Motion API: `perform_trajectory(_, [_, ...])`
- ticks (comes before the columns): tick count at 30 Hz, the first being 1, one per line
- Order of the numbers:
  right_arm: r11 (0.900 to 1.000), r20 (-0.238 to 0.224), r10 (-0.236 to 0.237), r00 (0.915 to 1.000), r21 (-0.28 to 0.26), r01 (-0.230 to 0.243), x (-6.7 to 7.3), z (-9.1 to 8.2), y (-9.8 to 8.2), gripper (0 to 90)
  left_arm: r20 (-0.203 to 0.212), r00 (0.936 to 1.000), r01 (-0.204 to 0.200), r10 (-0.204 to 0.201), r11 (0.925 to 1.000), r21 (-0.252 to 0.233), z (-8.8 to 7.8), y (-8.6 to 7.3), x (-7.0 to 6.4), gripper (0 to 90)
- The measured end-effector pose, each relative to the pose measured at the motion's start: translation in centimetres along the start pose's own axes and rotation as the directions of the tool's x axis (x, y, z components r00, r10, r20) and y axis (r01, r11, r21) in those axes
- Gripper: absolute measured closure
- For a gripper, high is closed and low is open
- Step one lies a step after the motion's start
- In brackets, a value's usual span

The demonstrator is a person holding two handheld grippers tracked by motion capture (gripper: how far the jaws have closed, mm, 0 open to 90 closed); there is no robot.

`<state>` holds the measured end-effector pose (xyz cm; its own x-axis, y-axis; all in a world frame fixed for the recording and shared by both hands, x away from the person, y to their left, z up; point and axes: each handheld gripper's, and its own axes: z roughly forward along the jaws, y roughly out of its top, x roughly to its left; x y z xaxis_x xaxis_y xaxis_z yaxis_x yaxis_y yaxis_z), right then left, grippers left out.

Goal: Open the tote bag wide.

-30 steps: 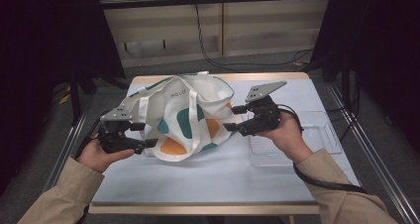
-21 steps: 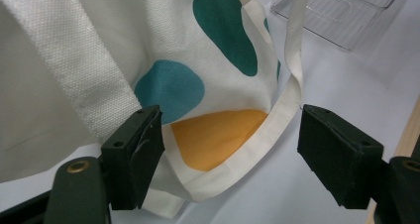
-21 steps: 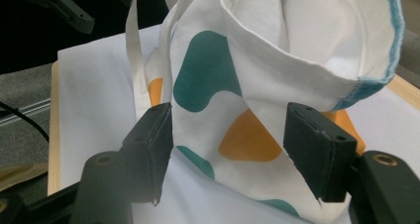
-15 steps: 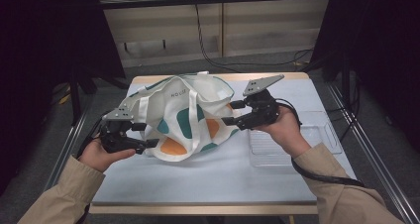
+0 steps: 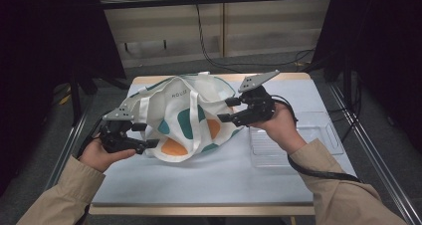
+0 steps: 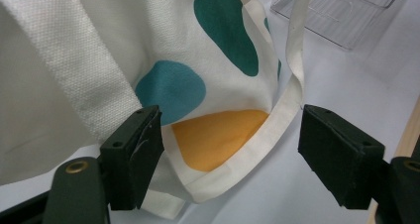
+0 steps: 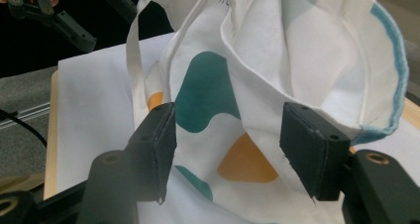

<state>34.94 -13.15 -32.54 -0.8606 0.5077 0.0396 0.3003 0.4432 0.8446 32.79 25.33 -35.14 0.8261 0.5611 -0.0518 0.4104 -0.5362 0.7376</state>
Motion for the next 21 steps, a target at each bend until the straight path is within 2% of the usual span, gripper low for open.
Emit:
perform_trajectory(6, [1.0,0.011,-0.002,0.9999,-0.006,0.002,-0.2,0.0,0.6,37.3,0.002,1.0,-0.001,0.001,1.0,-0.001,0.0,-0.1,0.1,25.3])
perform_trajectory(13, [1.0,0.033,-0.026,0.9991,0.003,0.026,-0.2,0.7,1.4,32.5,0.013,0.9999,-0.007,0.007,0.9999,0.007,0.2,0.1,0.0,25.6])
perform_trajectory(21, [0.999,0.037,-0.047,0.9982,0.002,0.047,-0.3,1.1,2.2,29.9,0.015,0.9998,-0.012,0.012,0.9999,0.01,0.2,0.3,0.1,25.7])
